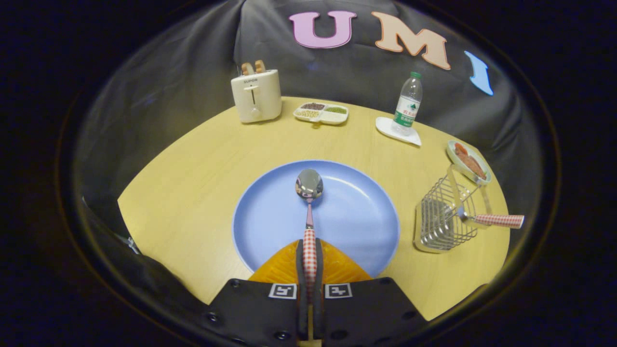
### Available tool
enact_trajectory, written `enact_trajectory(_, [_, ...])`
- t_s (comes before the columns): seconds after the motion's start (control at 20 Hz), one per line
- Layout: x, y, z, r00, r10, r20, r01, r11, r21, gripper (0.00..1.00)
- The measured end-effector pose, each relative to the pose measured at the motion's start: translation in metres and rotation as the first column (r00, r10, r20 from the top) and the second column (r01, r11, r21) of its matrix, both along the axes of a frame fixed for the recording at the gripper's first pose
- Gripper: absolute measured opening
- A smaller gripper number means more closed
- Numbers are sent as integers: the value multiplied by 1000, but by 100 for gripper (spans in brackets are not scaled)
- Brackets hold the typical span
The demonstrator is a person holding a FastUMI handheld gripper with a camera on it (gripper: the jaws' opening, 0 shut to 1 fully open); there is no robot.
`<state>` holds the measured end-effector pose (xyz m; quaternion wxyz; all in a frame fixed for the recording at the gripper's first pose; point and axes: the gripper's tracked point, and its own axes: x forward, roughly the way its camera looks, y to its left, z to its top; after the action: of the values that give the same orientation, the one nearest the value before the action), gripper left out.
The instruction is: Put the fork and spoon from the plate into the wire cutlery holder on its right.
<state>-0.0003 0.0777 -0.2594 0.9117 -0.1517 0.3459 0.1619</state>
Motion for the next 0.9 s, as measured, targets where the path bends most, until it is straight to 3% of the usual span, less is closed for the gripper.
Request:
enact_trajectory(0.25, [-6, -14, 46, 998, -21, -52, 24, 998, 61, 7])
enact_trajectory(0.5, [1, -56, 99, 992, -100, -74, 106, 991, 84, 7])
enact_trajectory(0.9, [14, -139, 140, 975, -206, -81, 204, 979, -27, 7])
